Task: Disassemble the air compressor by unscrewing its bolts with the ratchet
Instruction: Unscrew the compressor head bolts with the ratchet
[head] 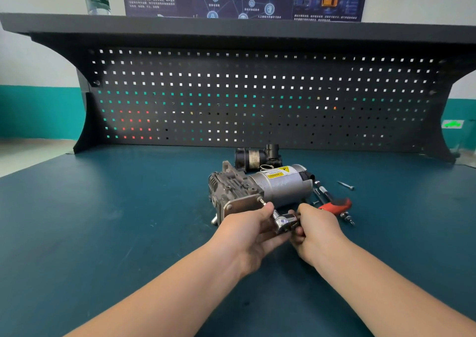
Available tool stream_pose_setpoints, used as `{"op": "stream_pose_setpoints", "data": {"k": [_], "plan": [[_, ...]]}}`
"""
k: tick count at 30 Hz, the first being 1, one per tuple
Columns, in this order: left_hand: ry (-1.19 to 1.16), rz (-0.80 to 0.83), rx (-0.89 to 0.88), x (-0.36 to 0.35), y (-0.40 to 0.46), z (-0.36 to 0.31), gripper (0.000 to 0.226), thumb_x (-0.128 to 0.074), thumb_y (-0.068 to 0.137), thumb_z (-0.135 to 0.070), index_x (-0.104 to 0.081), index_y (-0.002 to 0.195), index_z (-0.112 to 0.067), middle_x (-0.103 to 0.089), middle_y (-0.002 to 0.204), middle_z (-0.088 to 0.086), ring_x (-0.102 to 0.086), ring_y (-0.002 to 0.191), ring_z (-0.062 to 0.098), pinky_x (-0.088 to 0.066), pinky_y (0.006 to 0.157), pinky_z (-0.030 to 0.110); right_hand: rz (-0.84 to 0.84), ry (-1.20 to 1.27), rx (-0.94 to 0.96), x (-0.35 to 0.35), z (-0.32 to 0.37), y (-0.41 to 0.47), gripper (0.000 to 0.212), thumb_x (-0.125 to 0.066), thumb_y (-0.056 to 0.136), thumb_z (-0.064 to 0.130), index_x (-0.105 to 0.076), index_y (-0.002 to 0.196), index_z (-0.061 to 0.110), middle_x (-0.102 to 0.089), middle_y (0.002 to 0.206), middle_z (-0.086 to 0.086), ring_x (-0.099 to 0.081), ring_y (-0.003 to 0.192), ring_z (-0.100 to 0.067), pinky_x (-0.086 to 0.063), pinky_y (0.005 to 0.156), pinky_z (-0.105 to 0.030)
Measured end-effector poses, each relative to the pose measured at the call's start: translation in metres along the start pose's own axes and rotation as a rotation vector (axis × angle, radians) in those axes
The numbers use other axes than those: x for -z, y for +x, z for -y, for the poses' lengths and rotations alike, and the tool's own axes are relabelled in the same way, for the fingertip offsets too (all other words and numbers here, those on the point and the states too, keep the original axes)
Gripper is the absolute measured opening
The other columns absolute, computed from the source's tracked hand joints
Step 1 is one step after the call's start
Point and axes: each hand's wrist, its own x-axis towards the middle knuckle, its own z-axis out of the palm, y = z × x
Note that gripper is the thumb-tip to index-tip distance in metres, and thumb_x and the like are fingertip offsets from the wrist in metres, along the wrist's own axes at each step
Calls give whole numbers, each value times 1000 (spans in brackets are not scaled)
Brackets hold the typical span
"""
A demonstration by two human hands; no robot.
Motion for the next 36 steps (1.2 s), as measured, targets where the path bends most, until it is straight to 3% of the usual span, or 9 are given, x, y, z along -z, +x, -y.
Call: {"op": "stream_pose_setpoints", "data": {"k": [7,11,15,20,23,26,28,31,36], "plan": [[-17,-44,-10,-2,0,2,9,-57,91,-5,-57,97,2,-68,91,24,-67,71,29,-58,49,33,-72,-13,110,-1,-4,-5,15,-41,85,1,-45,72,6,-58,56,-5,-28,21,-6,-22,31,-10],[-43,-49,-26,-3,0,1,7,-56,92,-4,-57,96,1,-67,90,22,-66,71,29,-58,49,34,-75,-28,180,-2,-5,-5,17,-43,85,3,-48,69,4,-57,43,1,-31,21,-5,-23,29,-13],[-81,-44,-25,-3,2,2,12,-52,94,-4,-57,100,4,-65,91,21,-65,75,29,-57,48,35,-71,-120,470,-1,-4,-10,10,-46,84,5,-46,74,7,-61,49,-2,-49,34,-10,-35,40,-21],[-123,-61,-59,-3,2,2,7,-54,92,-3,-57,97,2,-64,97,23,-66,74,28,-56,46,34,-66,-265,800,-1,1,-25,10,-51,88,16,-48,80,12,-64,58,13,-57,49,-4,-41,52,-27],[-102,4,-61,-4,-3,2,9,-65,85,-3,-60,88,5,-69,84,22,-70,63,27,-57,50,32,-56,-298,781,-1,7,-25,21,-48,93,27,-49,80,10,-61,58,0,-58,55,-20,-49,58,-38],[-86,19,-24,-3,-2,0,14,-65,86,-5,-61,91,8,-68,87,23,-67,73,31,-58,50,32,-38,-389,807,-1,16,-24,27,-46,94,32,-44,76,13,-57,65,-11,-58,64,-33,-49,64,-44],[-50,23,11,-1,0,-4,21,-64,87,-9,-61,100,7,-66,94,23,-65,81,32,-58,52,34,-16,-458,848,0,23,-22,30,-46,94,34,-42,73,14,-58,66,-14,-58,65,-34,-47,63,-41],[-23,69,32,-1,0,-8,20,-63,88,-10,-61,99,6,-69,85,21,-66,72,30,-59,54,36,15,-520,867,2,31,-17,33,-48,95,35,-43,71,11,-58,63,-17,-55,58,-26,-40,54,-32],[-47,76,18,0,2,-11,19,-58,90,-5,-58,104,8,-65,95,24,-63,85,31,-59,56,38,81,-530,876,5,33,-20,31,-51,95,30,-45,72,9,-53,45,-4,-49,36,-6,-34,40,-12]]}}
